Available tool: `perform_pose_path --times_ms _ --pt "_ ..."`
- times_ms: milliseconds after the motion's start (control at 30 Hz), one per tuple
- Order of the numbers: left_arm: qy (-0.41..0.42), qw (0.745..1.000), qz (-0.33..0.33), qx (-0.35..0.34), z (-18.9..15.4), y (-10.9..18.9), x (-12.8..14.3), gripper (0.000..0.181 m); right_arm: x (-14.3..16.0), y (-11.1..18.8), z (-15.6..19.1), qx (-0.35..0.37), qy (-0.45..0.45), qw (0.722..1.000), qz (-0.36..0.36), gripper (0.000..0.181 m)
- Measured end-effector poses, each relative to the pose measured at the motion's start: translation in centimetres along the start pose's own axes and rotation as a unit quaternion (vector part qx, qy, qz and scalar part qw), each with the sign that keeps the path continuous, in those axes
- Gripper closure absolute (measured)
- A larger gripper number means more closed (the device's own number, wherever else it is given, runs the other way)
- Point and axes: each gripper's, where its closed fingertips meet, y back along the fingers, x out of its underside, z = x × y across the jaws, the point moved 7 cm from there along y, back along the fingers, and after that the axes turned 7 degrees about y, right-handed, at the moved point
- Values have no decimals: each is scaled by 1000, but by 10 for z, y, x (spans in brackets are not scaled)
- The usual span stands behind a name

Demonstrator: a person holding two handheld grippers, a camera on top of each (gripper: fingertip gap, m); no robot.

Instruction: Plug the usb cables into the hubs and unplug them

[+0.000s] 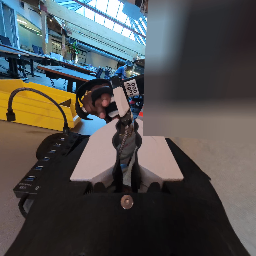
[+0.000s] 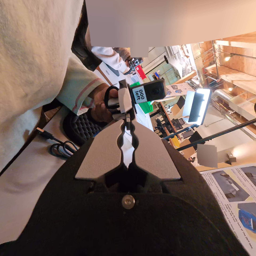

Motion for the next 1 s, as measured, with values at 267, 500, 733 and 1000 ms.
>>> perform_pose_path --times_ms 267,500,733,1000 --pt "-14 1000 -10 -16 -3 5 1 168 2 -5 0 2 -10 1000 -21 175" --pt "-149 986 19 -72 -4 5 -2 167 16 -2 0 19 -166 985 -34 165" --pt "-324 927 91 -166 -6 8 -2 168 28 1 8 -10 -350 933 -88 150" --pt "-421 866 157 -220 3 4 6 168 41 3 8 -6 -449 890 -86 152"
